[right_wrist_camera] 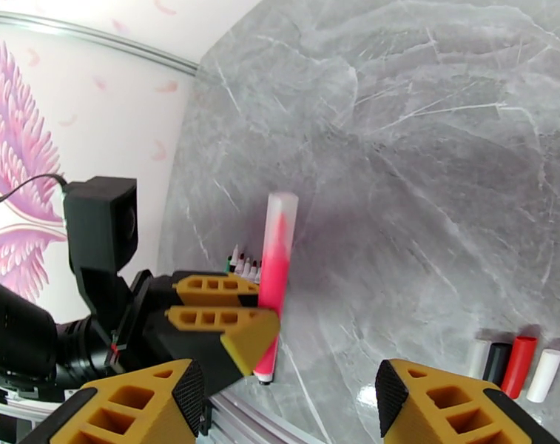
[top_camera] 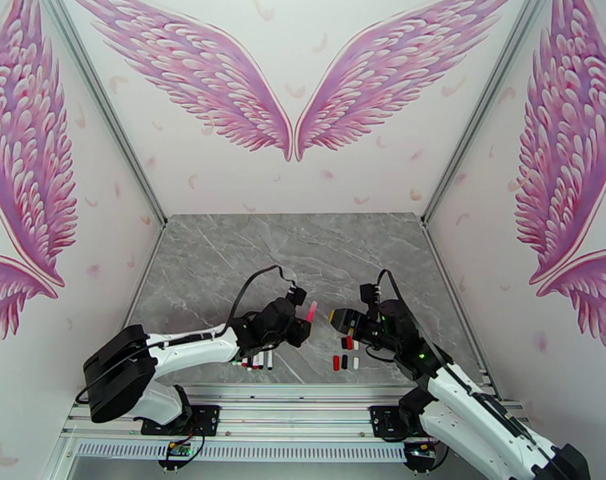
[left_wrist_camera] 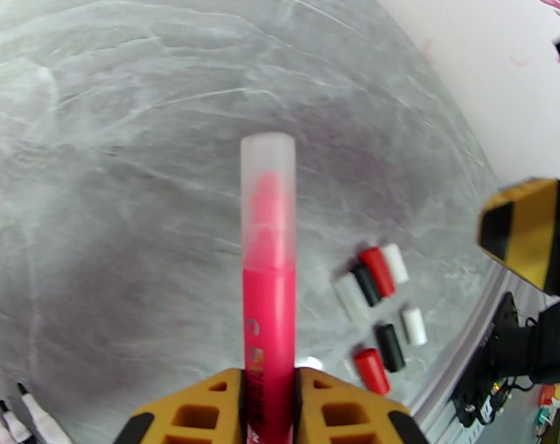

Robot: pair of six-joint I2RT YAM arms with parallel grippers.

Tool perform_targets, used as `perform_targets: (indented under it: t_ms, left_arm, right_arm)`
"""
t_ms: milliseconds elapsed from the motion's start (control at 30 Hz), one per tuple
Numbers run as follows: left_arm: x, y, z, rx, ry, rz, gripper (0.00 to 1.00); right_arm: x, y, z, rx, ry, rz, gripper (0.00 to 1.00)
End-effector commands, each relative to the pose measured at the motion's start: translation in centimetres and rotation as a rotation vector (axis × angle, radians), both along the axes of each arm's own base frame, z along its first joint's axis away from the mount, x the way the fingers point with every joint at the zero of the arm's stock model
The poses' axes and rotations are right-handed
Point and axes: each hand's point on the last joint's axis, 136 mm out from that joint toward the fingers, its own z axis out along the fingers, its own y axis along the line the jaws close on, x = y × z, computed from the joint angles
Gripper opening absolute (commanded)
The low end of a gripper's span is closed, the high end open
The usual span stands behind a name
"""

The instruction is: Open the pen caps

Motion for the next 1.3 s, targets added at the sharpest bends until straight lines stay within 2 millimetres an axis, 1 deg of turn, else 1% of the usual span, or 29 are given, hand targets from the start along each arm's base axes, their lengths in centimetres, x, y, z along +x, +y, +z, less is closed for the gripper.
perform_targets:
  t_ms: [0, 133, 200, 300, 600, 800, 967, 1100, 1267]
  left_arm:
    - [-1.3, -1.0, 1.9, -0.078, -0.028, -0.064, 0.22]
    - [-2.5, -2.1, 2.6, -0.114, -0.030, -0.127, 0.22]
    - [-2.9, -2.5, 3.1, -0.128, -0.033, -0.151, 0.23]
    - [-3.5, -3.2, 3.7, -0.145, -0.035, -0.185, 0.23]
    - [-4.9, -4.4, 4.9, -0.168, -0.030, -0.258, 0.22]
    - [-5.3, -5.0, 5.7, -0.181, -0.043, -0.278, 0.22]
    - [-5.3, -5.2, 5.7, -0.186, -0.044, -0.278, 0.22]
    - [-5.4, -5.5, 5.8, -0.196, -0.045, -0.282, 0.22]
    - [-5.5, -5.6, 5.9, -0.203, -0.045, -0.290, 0.22]
  right_arm:
    - [0.4, 0.7, 2.0, 0.021, -0.054, 0.018, 0.67]
    - [-0.1, 1.0, 2.2, 0.023, -0.057, 0.047, 0.67]
    - [-0.2, 0.8, 1.9, 0.005, -0.048, 0.050, 0.67]
    - [-0.3, 0.8, 1.6, 0.003, -0.040, 0.045, 0.66]
    - [-0.1, 1.3, 1.8, 0.024, -0.042, 0.060, 0.65]
    - [0.0, 1.7, 2.0, 0.042, -0.033, 0.074, 0.59]
    - [-0.1, 1.9, 2.3, 0.054, -0.034, 0.080, 0.52]
    - [-0.1, 1.9, 2.2, 0.053, -0.027, 0.080, 0.45]
    - [-0.2, 2.0, 2.0, 0.050, -0.017, 0.085, 0.40]
